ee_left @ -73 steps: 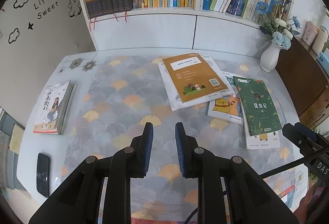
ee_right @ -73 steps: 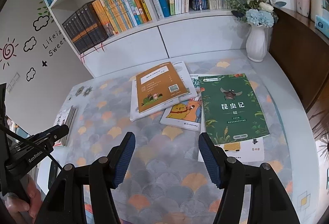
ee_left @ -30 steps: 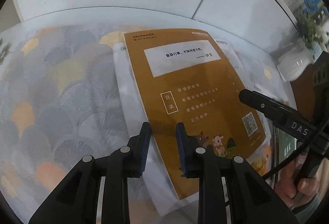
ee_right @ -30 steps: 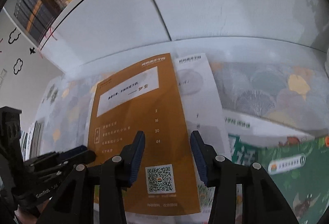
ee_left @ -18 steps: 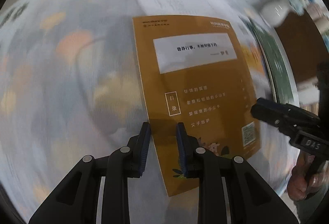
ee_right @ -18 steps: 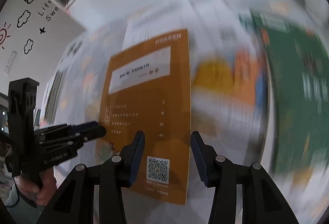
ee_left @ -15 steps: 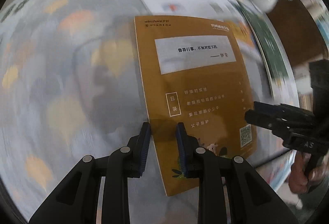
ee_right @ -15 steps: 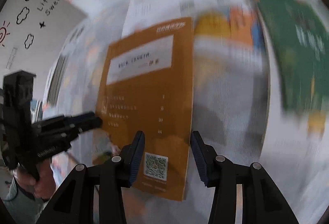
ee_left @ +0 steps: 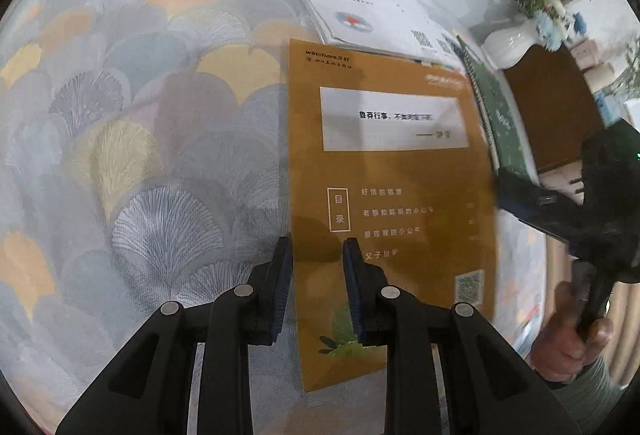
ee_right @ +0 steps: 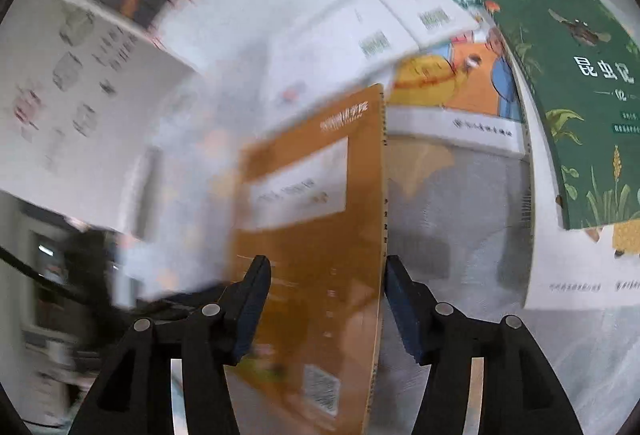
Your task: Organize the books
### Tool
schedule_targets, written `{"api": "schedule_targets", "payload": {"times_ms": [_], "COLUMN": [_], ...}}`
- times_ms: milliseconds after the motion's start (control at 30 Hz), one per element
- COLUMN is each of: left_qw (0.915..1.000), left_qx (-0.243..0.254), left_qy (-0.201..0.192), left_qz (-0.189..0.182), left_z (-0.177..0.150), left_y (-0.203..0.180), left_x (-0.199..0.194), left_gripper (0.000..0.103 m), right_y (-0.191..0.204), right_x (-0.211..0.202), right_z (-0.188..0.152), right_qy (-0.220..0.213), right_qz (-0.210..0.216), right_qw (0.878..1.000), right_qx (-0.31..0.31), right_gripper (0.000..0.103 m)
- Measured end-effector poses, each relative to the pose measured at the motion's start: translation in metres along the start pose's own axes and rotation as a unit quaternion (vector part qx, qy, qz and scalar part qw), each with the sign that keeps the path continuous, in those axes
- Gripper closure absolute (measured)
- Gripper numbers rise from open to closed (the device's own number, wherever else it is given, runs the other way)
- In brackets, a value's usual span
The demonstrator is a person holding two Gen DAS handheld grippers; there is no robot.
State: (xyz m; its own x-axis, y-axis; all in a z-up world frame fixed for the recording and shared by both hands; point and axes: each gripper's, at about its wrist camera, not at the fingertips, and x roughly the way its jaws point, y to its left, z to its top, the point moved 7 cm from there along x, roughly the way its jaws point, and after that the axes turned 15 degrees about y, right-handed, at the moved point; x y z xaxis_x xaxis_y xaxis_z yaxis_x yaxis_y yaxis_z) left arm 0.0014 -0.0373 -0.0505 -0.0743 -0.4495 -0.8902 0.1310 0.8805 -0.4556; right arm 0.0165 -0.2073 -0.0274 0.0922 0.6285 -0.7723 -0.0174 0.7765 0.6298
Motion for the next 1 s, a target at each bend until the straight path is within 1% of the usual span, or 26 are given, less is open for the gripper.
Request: {"api": "schedule_targets", "payload": {"times_ms": [67,133,167,267,300,333,400,433,567,600,633,700,767,833,867,933,967,1000], "left_qw": [0.9995,0.9982,0.9975,0.9952,0.994,0.9924,0.9893,0.9869,0.9802,0.9791,0.9788,0.9802,0.9836,0.9881,0.9894,0.9921,0.9934,0.9945], "left_qx": [-0.015,-0.035,-0.044,-0.066,-0.075,-0.086,-0.103,-0.115,-0.143,-0.15,-0.154,-0.158,-0.148,-0.13,-0.127,-0.115,-0.107,-0.098], "left_qy": [0.002,0.002,-0.01,-0.05,-0.064,-0.077,-0.097,-0.111,-0.136,-0.136,-0.134,-0.117,-0.1,-0.076,-0.065,-0.035,-0.021,-0.008], "left_qz": [-0.028,-0.049,-0.054,-0.053,-0.048,-0.042,-0.035,-0.027,0.015,0.02,0.02,0.019,0.026,0.029,0.029,0.034,0.038,0.036], "left_z": [0.0,-0.002,-0.004,-0.012,-0.016,-0.02,-0.025,-0.03,-0.039,-0.043,-0.047,-0.051,-0.045,-0.041,-0.047,-0.047,-0.046,-0.046], "left_y": [0.005,0.013,0.02,0.046,0.058,0.071,0.091,0.105,0.146,0.156,0.164,0.174,0.173,0.173,0.178,0.176,0.174,0.172], "left_x": [-0.002,-0.01,-0.021,-0.061,-0.076,-0.092,-0.114,-0.13,-0.163,-0.167,-0.169,-0.161,-0.148,-0.133,-0.13,-0.114,-0.107,-0.101], "left_gripper": [0.082,0.082,0.082,0.082,0.082,0.082,0.082,0.082,0.082,0.082,0.082,0.082,0.082,0.082,0.082,0.082,0.082,0.082], "right_y": [0.016,0.036,0.051,0.096,0.116,0.128,0.159,0.177,0.203,0.203,0.201,0.193,0.181,0.165,0.157,0.143,0.141,0.135], "right_x": [-0.021,-0.032,-0.035,-0.034,-0.03,-0.03,-0.017,-0.004,0.032,0.035,0.044,0.055,0.073,0.094,0.1,0.113,0.116,0.118], "right_z": [-0.001,-0.001,0.0,0.002,0.003,0.003,0.001,-0.001,-0.014,-0.017,-0.019,-0.021,-0.023,-0.029,-0.032,-0.041,-0.042,-0.044], "right_qy": [-0.017,-0.025,-0.03,-0.038,-0.037,-0.034,-0.021,-0.008,0.031,0.035,0.039,0.045,0.054,0.073,0.079,0.084,0.08,0.072], "right_qz": [0.065,0.104,0.116,0.133,0.143,0.149,0.162,0.164,0.154,0.148,0.13,0.092,0.021,-0.037,-0.047,-0.064,-0.071,-0.088], "right_qw": [0.998,0.994,0.993,0.99,0.988,0.987,0.984,0.982,0.982,0.983,0.986,0.99,0.994,0.993,0.993,0.993,0.993,0.993], "right_qx": [0.006,0.004,-0.003,-0.032,-0.044,-0.053,-0.076,-0.091,-0.104,-0.102,-0.099,-0.095,-0.092,-0.081,-0.074,-0.052,-0.045,-0.039], "right_gripper": [0.046,0.046,0.046,0.046,0.046,0.046,0.046,0.046,0.046,0.046,0.046,0.045,0.045,0.045,0.045,0.045,0.045,0.046]}}
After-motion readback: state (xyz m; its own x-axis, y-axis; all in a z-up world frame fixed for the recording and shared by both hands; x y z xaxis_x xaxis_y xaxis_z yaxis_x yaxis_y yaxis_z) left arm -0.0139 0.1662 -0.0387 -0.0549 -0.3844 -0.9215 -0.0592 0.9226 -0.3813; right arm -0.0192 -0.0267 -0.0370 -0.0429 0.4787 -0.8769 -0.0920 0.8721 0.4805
